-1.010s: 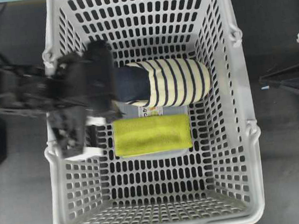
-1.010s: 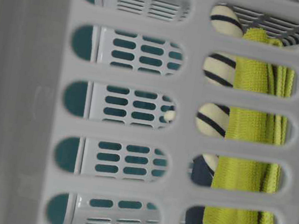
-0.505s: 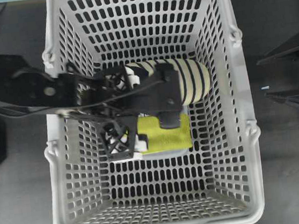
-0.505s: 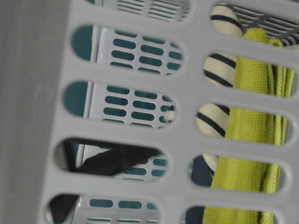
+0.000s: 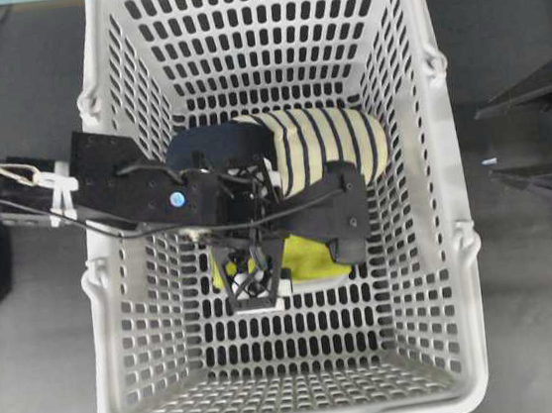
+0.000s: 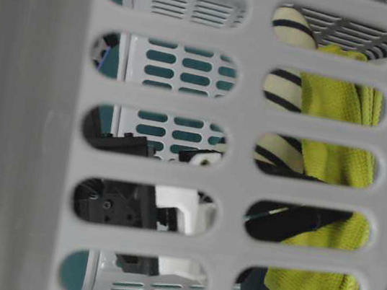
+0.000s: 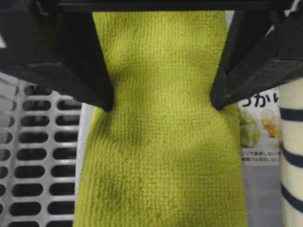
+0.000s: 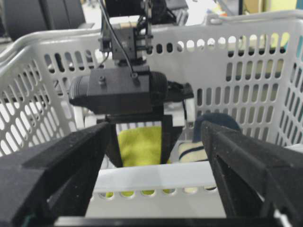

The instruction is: Pick up the yellow cloth from the shopping basket with the left arm.

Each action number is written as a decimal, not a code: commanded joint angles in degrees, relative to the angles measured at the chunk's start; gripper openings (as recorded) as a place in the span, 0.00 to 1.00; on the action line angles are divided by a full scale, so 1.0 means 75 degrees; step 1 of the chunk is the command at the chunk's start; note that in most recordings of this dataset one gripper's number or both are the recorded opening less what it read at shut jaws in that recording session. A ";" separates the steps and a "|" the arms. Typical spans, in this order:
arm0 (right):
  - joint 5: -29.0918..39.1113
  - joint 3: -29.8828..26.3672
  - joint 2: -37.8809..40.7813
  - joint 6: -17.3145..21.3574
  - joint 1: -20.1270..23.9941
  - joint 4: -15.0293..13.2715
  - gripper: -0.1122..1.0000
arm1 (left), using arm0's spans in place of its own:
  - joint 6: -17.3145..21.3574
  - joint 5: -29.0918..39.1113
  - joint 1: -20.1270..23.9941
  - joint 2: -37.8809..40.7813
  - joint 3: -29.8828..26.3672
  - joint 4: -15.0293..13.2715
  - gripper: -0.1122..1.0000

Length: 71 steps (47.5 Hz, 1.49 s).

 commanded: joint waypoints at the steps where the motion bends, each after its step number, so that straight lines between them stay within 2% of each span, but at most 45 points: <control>1: -0.0035 -0.0059 0.0023 0.0000 0.0000 0.0035 0.77 | 0.0047 -0.0129 -0.0012 -0.0035 0.0059 0.0012 0.79; 6: -0.0035 -0.0047 -0.0035 0.0012 0.0000 0.0023 0.77 | 0.0117 -0.0129 -0.0047 -0.0070 0.0070 0.0012 0.62; 13: -0.0035 -0.0023 -0.0141 0.0000 0.0000 0.0023 0.77 | 0.0152 0.0094 -0.0023 -0.0305 -0.0023 0.0023 0.28; 15: 0.0000 0.0000 -0.0176 0.0000 -0.0012 0.0023 0.77 | 0.0152 0.0234 -0.0023 -0.0410 -0.0141 0.0023 0.24; 18: 0.0070 0.0023 -0.0223 0.0000 0.0000 0.0023 0.77 | 0.0152 0.0551 -0.0023 -0.0562 -0.0480 0.0023 0.24; 23: 0.0246 0.0035 -0.0270 0.0000 -0.0012 0.0023 0.76 | 0.0152 0.1500 -0.0059 -0.0844 -0.1488 0.0023 0.24; 31: 0.0305 0.0035 -0.0293 0.0000 0.0000 0.0023 0.76 | 0.0152 0.3492 -0.0059 -0.0961 -0.3691 0.0012 0.24; 38: 0.0375 0.0035 -0.0293 0.0000 -0.0012 0.0023 0.76 | 0.0152 0.5051 -0.0047 -0.0645 -0.5602 0.0012 0.24; 44: 0.0375 0.0047 -0.0293 0.0000 0.0000 0.0023 0.76 | 0.0152 0.5941 -0.0023 -0.0234 -0.6539 0.0012 0.24; 52: 0.0375 0.0047 -0.0305 0.0000 0.0000 0.0023 0.76 | 0.0164 0.6363 -0.0012 0.0141 -0.7113 0.0023 0.24; 71: 0.0469 0.0047 -0.0305 0.0000 -0.0012 0.0023 0.76 | 0.0152 0.6363 0.0035 0.0188 -0.7113 0.0012 0.24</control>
